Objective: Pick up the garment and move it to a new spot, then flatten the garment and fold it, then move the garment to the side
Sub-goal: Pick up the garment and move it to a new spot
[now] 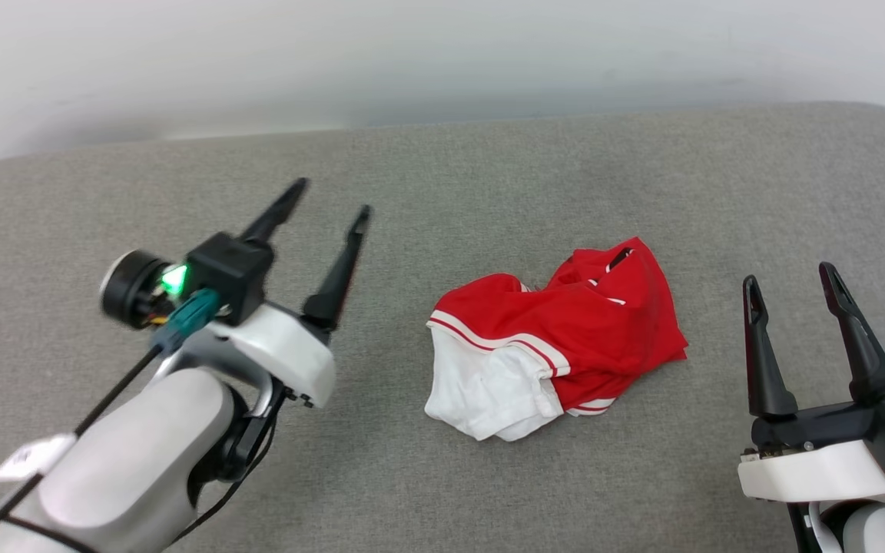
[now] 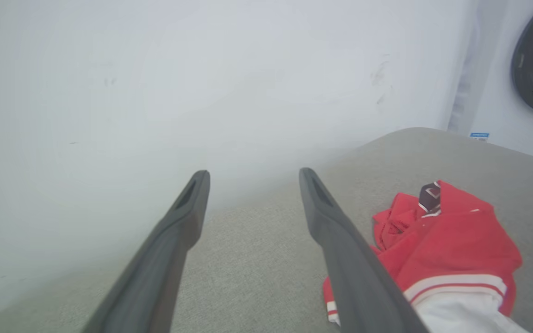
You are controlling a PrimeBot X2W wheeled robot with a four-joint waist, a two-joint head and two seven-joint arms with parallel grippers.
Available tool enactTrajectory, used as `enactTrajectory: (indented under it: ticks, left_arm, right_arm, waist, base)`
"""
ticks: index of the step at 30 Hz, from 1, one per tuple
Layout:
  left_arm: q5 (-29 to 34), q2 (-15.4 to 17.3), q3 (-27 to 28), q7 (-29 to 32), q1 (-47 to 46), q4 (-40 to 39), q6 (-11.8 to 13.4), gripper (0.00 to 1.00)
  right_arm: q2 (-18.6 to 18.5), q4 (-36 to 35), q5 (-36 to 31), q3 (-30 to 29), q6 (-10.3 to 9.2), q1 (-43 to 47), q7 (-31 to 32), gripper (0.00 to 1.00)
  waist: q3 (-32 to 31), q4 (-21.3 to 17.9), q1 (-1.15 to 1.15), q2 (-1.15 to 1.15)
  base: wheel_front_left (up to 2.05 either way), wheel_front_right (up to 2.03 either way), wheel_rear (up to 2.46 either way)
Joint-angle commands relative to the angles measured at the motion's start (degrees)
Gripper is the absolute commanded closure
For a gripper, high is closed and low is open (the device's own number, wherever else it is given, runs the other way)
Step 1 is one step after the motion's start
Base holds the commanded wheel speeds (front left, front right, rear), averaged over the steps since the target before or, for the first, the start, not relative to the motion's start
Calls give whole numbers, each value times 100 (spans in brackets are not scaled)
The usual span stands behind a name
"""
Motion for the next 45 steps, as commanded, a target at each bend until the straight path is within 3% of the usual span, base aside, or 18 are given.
enactTrajectory:
  ticks: [1, 5, 9, 15, 19, 28, 36, 45]
  left_arm:
    - [58, 0, 107, -92, 139, -8, 139, 0]
    - [299, 32, 613, -271, 759, -73, 861, 0]
    - [893, -183, 1485, -285, 1503, -395, 1382, 0]
    - [1763, -609, 2562, -279, 2734, -679, 1552, 0]
    - [2236, -937, 3055, -279, 3405, -832, 1408, 0]
    - [2893, -1733, 3873, -280, 4324, -780, 736, 0]
    - [3218, -2322, 4339, -280, 4784, -569, 117, 0]
    - [3498, -2774, 4713, -281, 5070, -459, -468, 0]
  right_arm:
    - [13, 10, -31, -5, -3, 41, -12, 0]
    - [12, 15, -20, -20, -4, 116, -11, 0]
    - [11, 21, -19, -36, -4, 127, -12, 0]
    - [11, 92, 26, -44, -4, 213, -12, 0]
    - [12, 182, 102, -59, -4, 265, -11, 0]
    - [12, 371, 356, -52, -3, 520, -11, 0]
    - [12, 476, 501, 0, -4, 827, -11, 0]
    - [12, 509, 600, 80, -3, 1064, -11, 0]
  waist:
    - [-55, 56, 0, 0]
    - [-102, 114, 0, 0]
    - [-117, 153, 0, 0]
    - [-184, 141, 0, 0]
    - [-265, 123, 0, 0]
    - [-541, 134, 0, 0]
    - [-752, 130, 0, 0]
    - [-850, 146, 0, 0]
  base:
    - [0, 0, 0]
    - [0, 0, 0]
    - [0, 0, 0]
    - [0, 0, 0]
    - [0, 0, 0]
    - [0, 0, 0]
    - [0, 0, 0]
    - [0, 0, 0]
